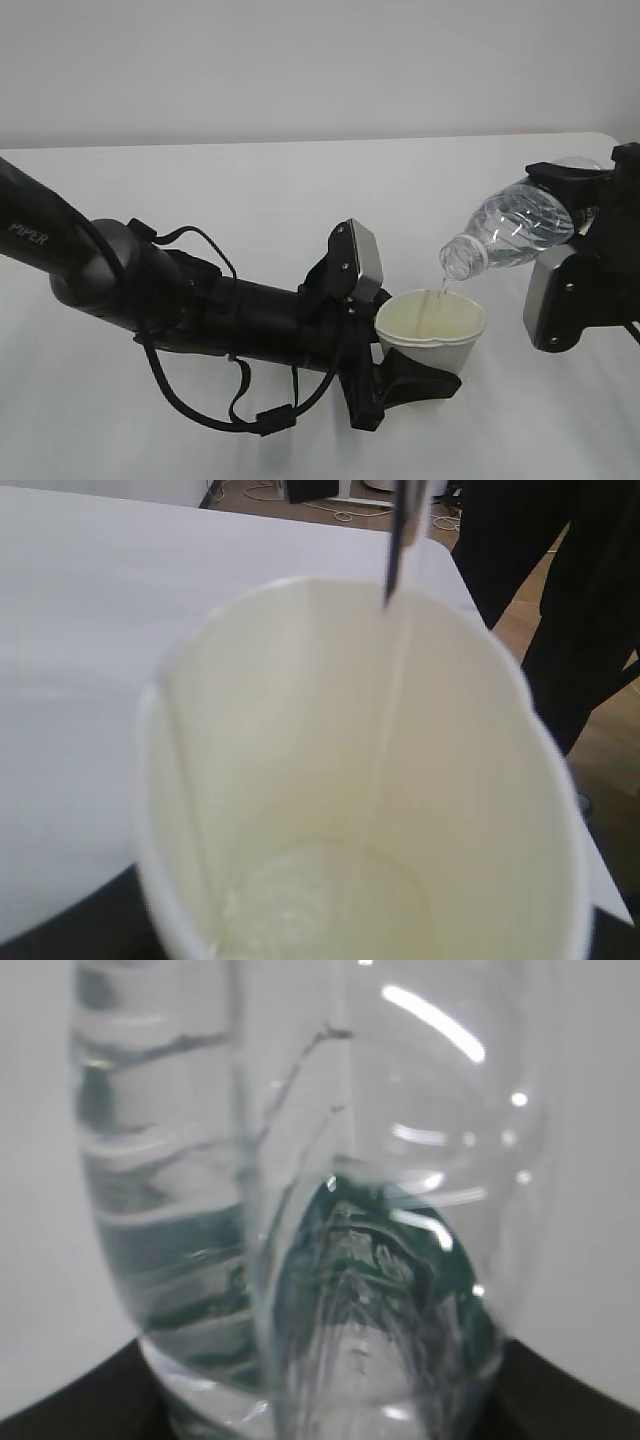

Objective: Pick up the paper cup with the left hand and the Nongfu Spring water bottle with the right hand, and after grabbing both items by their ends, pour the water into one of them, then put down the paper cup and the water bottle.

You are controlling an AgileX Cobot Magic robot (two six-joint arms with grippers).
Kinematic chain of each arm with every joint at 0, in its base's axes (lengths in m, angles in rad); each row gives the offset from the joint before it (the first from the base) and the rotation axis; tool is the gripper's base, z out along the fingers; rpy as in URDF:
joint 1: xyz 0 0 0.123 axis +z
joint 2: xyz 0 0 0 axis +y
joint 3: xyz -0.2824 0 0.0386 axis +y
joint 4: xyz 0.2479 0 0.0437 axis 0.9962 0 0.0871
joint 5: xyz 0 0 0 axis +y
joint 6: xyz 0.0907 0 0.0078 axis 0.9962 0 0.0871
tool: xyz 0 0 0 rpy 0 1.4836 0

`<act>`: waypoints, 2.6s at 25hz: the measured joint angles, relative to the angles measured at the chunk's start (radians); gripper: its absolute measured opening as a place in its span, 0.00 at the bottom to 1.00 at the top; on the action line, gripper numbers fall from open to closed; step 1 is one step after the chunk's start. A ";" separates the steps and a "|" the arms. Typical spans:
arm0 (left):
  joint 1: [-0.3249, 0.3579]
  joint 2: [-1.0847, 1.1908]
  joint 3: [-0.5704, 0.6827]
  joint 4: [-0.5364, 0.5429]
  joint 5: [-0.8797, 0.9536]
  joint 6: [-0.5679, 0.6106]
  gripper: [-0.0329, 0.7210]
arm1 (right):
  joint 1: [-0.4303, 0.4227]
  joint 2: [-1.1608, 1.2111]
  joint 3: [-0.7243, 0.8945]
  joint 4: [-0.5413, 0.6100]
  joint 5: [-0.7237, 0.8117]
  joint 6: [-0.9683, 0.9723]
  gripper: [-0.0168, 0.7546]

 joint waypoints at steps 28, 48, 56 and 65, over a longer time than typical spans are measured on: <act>0.000 0.000 0.000 0.000 0.000 0.000 0.61 | 0.000 0.000 0.000 0.000 -0.005 -0.008 0.56; 0.000 0.000 0.000 0.000 0.000 0.000 0.61 | 0.000 0.000 -0.002 0.000 -0.007 -0.011 0.56; 0.000 0.000 0.000 0.000 0.000 0.000 0.61 | 0.000 0.000 -0.002 0.000 -0.007 -0.015 0.56; 0.000 0.000 0.000 0.000 0.000 0.000 0.61 | 0.000 0.000 -0.002 0.000 -0.010 -0.020 0.56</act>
